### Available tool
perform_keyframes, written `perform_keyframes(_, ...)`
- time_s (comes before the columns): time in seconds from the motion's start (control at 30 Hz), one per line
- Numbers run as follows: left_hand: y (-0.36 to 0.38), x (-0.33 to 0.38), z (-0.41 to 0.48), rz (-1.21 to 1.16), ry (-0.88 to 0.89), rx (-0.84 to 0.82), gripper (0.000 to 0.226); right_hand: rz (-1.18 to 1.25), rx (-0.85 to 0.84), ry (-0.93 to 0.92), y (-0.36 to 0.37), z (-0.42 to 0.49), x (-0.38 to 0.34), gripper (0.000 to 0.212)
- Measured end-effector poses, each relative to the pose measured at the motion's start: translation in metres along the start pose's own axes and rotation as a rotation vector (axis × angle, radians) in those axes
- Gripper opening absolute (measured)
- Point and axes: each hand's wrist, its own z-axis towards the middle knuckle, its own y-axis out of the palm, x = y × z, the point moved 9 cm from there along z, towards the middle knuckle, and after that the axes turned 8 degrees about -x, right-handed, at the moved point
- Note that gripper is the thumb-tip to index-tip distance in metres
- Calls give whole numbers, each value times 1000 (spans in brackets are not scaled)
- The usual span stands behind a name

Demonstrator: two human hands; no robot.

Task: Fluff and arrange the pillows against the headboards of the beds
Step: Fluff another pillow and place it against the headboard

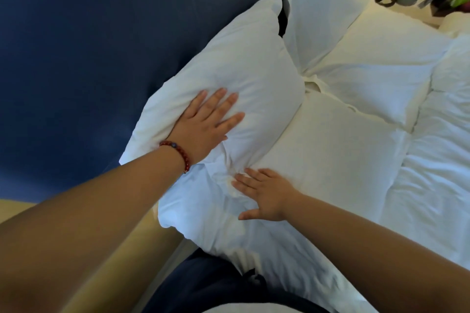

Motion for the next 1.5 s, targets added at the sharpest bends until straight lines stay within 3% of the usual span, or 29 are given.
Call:
perform_keyframes(0.1, 1, 5, 0, 9, 6, -57, 65, -10, 86, -15, -13, 10, -14, 102)
perform_keyframes(0.33, 3, 13, -4, -7, 45, -102, 63, -51, -10, 46, -10, 62, -30, 106)
perform_keyframes(0.5, 3, 15, -7, -73, 38, -138, 59, 51, 120, -85, -21, 26, -33, 101)
perform_keyframes(0.67, -14, 17, 4, -148, 3, -79, 49, 55, 283, 88, -51, -19, 26, 103)
perform_keyframes(0.77, -24, 21, 30, -156, 8, -70, 52, -32, 277, 181, -60, -20, 63, 96)
perform_keyframes(1.0, -12, 25, 75, -162, 60, -254, 57, 42, 223, 34, -76, -20, 91, 85)
perform_keyframes(1.17, -23, 19, 93, -183, 48, -251, 59, -50, 321, 151, -86, -71, 163, 82)
perform_keyframes(1.27, -23, 7, 131, -206, -5, -276, 65, 36, 316, 243, -99, -57, 199, 83)
perform_keyframes(1.5, 12, 9, 164, -106, 43, -446, 68, 102, 282, 168, -89, -47, 234, 80)
